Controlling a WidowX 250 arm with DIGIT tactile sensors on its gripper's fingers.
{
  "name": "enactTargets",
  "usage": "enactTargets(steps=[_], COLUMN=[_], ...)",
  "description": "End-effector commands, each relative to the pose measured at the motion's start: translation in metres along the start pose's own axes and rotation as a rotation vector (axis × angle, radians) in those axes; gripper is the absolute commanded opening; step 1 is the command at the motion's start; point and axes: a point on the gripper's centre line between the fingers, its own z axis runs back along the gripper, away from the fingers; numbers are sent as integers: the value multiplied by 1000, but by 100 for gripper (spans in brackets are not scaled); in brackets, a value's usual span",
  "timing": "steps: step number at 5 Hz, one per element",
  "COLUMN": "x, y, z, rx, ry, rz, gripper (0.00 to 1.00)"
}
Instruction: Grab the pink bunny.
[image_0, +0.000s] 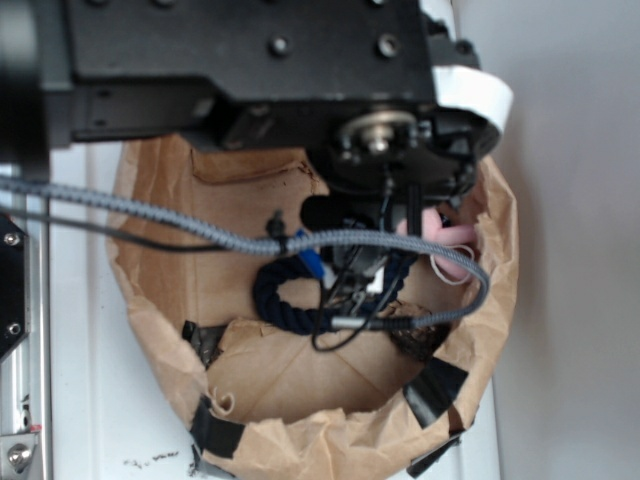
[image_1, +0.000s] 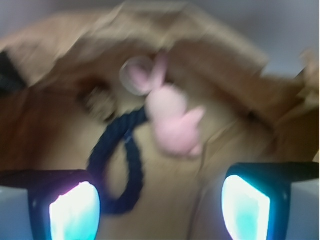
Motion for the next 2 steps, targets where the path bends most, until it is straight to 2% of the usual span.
enactTargets(steps=[1, 2], x=[-30, -40], y=[-20, -30], z=[-1, -5], rx=[41, -15], ry=[-142, -100], rz=[-92, -193], gripper=[100, 100])
